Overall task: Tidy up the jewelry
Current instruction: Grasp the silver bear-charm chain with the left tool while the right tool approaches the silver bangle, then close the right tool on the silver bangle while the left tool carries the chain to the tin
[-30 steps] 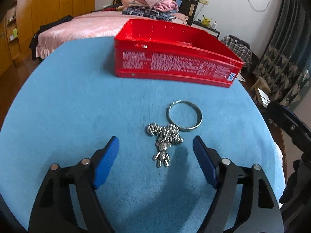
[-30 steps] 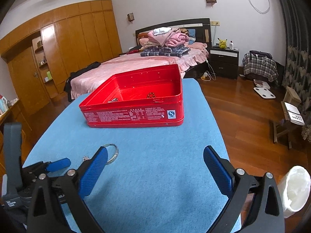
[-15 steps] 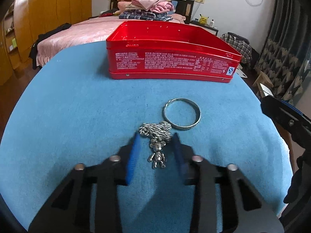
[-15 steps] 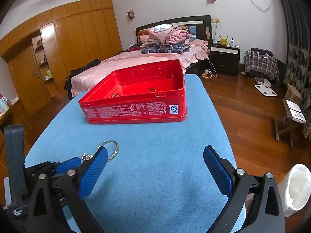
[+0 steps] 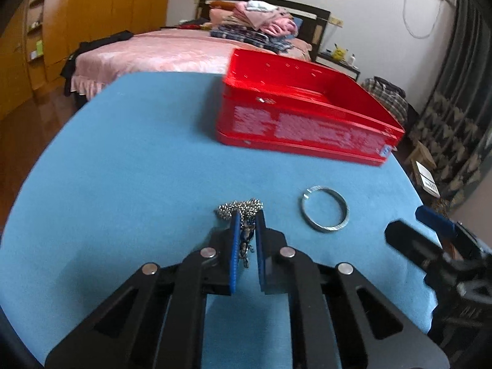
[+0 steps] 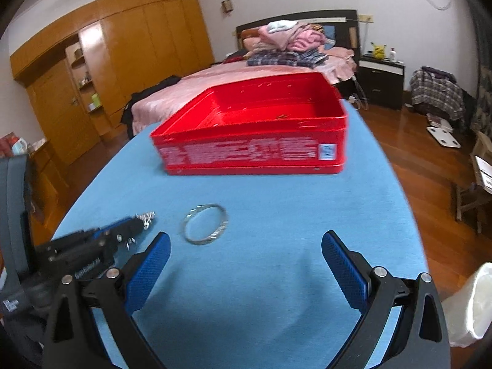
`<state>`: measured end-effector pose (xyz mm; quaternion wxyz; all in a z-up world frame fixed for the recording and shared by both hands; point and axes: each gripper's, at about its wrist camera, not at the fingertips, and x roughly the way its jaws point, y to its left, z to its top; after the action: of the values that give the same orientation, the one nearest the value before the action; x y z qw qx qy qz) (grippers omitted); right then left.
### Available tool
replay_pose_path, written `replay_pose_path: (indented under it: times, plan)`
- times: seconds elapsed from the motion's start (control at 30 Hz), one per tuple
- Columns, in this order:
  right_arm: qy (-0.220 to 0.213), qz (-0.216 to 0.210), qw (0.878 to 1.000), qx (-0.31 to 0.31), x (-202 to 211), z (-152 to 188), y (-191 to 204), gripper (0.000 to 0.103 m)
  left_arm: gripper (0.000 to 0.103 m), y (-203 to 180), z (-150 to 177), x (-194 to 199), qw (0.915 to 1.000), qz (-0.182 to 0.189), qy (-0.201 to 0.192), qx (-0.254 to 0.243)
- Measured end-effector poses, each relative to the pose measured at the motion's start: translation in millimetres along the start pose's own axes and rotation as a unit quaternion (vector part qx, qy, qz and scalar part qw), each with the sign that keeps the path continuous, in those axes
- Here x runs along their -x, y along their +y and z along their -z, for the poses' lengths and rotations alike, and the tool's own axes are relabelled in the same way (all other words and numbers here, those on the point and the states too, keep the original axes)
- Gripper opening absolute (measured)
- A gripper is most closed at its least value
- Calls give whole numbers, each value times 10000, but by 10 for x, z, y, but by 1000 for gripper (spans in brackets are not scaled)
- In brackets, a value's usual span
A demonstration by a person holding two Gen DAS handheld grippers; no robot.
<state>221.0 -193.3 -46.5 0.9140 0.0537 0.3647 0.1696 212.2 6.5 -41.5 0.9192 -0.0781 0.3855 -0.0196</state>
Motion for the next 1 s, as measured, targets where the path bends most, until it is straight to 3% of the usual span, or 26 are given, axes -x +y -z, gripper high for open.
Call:
replay_pose_path:
  times: [0.4,0.73,0.9,1.0]
  plan:
    - [426,-22,9990,108,-322,-97,267,95,8,244,-98,26,9999,-88,-79,82]
    - [710,114,9972,196,-474,-91,334,76,8,299,-99,-7,9999,20,-47,131]
    - [780,236,9961,341,-505,-79,394,73,8,289,-91,6,9999,60,-56,101]
    - [810,293,9954,426,-516,-66,435,63,8,287,-91,11,9999,70,-64,99]
